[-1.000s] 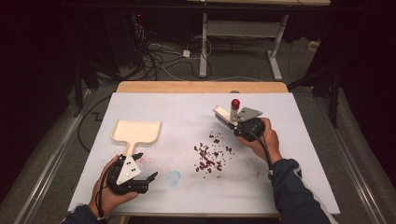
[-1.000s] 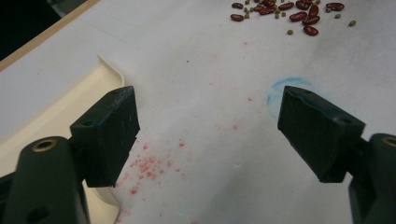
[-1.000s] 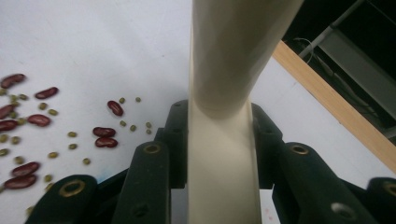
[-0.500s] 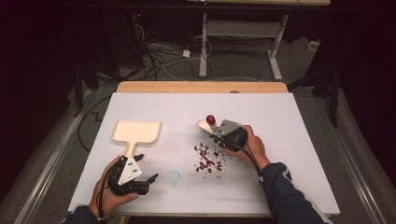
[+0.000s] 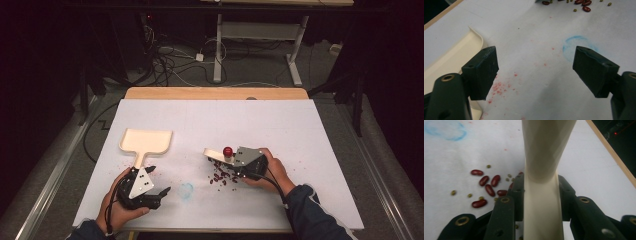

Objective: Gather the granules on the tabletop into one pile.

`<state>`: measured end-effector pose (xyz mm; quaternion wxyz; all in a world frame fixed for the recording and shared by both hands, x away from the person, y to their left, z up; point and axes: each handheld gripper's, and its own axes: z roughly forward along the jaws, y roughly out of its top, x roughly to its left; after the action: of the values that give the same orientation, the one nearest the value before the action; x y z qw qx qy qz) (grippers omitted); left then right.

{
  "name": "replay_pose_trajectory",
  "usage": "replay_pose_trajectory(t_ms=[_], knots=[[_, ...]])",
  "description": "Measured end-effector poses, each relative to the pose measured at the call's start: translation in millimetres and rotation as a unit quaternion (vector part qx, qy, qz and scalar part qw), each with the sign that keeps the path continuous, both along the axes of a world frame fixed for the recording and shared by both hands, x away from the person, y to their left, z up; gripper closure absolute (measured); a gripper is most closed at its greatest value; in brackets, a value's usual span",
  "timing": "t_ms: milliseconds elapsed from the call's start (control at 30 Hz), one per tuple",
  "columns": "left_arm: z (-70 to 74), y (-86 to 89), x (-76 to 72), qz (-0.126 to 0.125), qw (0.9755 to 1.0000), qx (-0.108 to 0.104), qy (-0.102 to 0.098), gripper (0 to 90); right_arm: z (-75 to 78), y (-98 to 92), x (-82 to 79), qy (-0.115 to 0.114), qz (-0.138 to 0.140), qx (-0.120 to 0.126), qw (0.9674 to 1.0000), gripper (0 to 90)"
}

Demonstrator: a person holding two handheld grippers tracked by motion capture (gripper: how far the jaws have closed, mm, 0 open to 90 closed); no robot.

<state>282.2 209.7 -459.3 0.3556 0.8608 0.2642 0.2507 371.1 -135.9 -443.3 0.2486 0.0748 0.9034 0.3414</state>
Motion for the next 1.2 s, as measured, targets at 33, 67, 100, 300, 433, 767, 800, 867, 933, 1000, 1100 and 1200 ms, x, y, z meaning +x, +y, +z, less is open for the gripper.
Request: replay_pose_trajectory(t_ms=[33,67,100,300,433,767,800,867,933,1000,1100,1200], knots=[[0.1,-0.1,-0.1,-0.001,1.0,0.002,0.0,19.8,1.1,-1.2,-1.2,-0.003,0.01,-0.003,0.9999,67.0],[0.1,-0.2,-0.3,-0.001,1.0,0.002,0.0,19.8,1.0,-1.4,-3.0,-0.001,0.008,0.006,1.0,67.0],[0.2,-0.2,-0.4,-0.002,1.0,0.002,-0.001,19.8,2.1,-3.3,-4.0,0.002,0.016,0.001,0.9999,67.0],[0.3,-0.5,-0.9,-0.003,1.0,0.002,-0.001,19.8,7.3,-10.6,-6.4,-0.004,0.017,0.009,0.9998,67.2],[0.8,-0.3,-1.3,-0.003,1.0,0.003,-0.003,19.8,13.7,-15.5,-5.5,-0.017,0.0,0.023,0.9996,67.3],[1.9,-0.3,-2.1,-0.002,1.0,0.006,-0.006,19.8,43.5,-31.3,-13.3,-0.003,-0.005,0.083,0.9965,67.3],[2.2,0.1,-2.1,-0.001,1.0,0.006,-0.007,19.8,46.6,-31.2,-16.0,0.006,-0.002,0.092,0.9957,67.2],[2.3,0.2,-2.1,0.0,1.0,0.005,-0.008,19.8,49.9,-29.9,-19.8,0.017,0.003,0.099,0.9949,67.2],[3.1,1.2,-2.4,0.003,0.9999,0.004,-0.01,19.8,52.3,-26.7,-25.3,0.039,0.014,0.106,0.9935,67.3],[3.8,2.2,-2.6,0.003,0.9999,0.005,-0.011,19.8,52.8,-23.3,-30.0,0.056,0.023,0.107,0.9924,67.3],[4.9,3.8,-2.8,0.006,0.9999,0.006,-0.014,19.8,51.1,-16.7,-37.7,0.097,0.041,0.103,0.9891,67.3],[5.5,5.0,-3.0,0.009,0.9998,0.003,-0.016,19.8,46.6,-11.0,-43.4,0.134,0.056,0.096,0.9847,67.2]])
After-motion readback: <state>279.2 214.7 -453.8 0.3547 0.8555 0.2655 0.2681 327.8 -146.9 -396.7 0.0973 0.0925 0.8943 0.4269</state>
